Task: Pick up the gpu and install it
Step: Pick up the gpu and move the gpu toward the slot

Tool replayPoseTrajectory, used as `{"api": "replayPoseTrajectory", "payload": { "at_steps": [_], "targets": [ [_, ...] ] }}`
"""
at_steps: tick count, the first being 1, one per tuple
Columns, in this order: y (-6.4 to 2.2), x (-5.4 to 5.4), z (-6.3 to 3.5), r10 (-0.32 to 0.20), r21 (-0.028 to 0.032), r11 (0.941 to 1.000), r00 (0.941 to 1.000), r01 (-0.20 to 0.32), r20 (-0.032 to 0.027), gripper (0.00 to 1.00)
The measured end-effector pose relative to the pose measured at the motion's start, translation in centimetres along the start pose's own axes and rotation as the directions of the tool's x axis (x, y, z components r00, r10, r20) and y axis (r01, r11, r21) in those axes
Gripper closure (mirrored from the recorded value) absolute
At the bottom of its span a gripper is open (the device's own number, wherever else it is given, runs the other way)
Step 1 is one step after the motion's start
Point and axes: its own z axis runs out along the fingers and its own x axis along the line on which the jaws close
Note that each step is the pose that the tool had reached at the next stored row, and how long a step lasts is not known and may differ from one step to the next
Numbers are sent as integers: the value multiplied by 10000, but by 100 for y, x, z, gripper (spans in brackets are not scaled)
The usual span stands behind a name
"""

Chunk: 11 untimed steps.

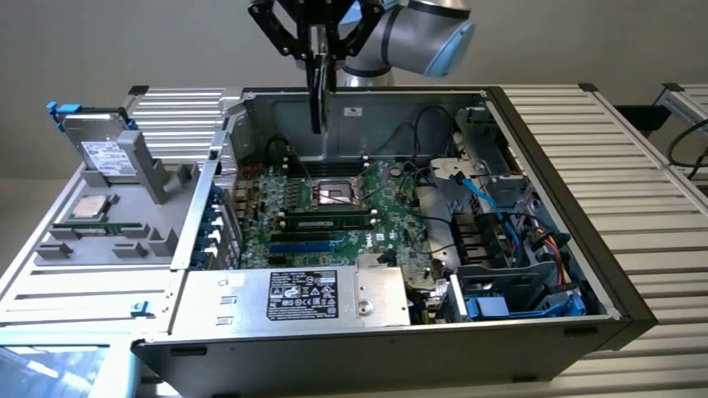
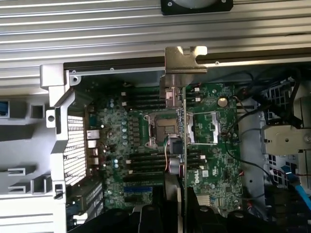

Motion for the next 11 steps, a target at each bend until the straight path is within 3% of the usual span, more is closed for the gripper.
{"api": "replayPoseTrajectory", "payload": {
  "at_steps": [11],
  "targets": [
    [8,-497,12,1,1,10000,10000,-1,-4,71]
  ]
}}
